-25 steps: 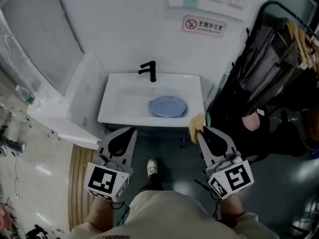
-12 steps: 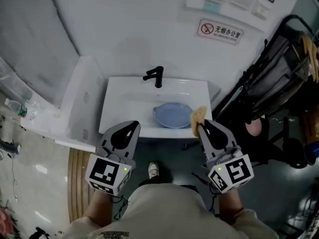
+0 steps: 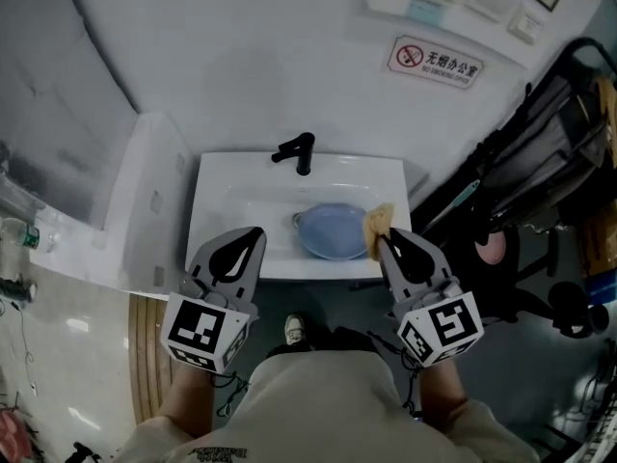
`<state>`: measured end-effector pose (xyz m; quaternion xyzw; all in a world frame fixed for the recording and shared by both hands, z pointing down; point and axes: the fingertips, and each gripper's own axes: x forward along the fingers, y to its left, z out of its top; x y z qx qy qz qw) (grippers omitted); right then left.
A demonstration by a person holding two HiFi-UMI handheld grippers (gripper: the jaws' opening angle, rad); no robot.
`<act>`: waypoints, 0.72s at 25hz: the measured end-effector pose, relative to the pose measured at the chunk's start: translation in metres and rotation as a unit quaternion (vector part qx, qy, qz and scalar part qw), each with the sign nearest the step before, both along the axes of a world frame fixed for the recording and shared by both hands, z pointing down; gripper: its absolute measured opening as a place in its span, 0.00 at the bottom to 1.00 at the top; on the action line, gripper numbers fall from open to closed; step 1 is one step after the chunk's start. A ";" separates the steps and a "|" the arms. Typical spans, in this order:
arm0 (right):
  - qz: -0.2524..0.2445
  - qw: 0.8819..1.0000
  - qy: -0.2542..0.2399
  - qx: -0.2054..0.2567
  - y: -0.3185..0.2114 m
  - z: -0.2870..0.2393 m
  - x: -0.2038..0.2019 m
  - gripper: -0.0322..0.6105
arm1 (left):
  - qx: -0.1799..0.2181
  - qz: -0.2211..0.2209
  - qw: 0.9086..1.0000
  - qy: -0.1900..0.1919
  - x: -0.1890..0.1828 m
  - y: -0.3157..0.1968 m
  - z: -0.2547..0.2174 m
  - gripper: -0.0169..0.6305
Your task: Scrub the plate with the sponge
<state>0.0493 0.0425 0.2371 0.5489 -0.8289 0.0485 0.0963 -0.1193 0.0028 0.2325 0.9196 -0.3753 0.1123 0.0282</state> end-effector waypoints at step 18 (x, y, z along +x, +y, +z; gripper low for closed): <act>-0.067 0.993 -0.021 -0.092 -0.107 0.073 0.038 0.14 | -0.116 -0.051 0.992 -0.004 0.045 -0.087 0.073 0.15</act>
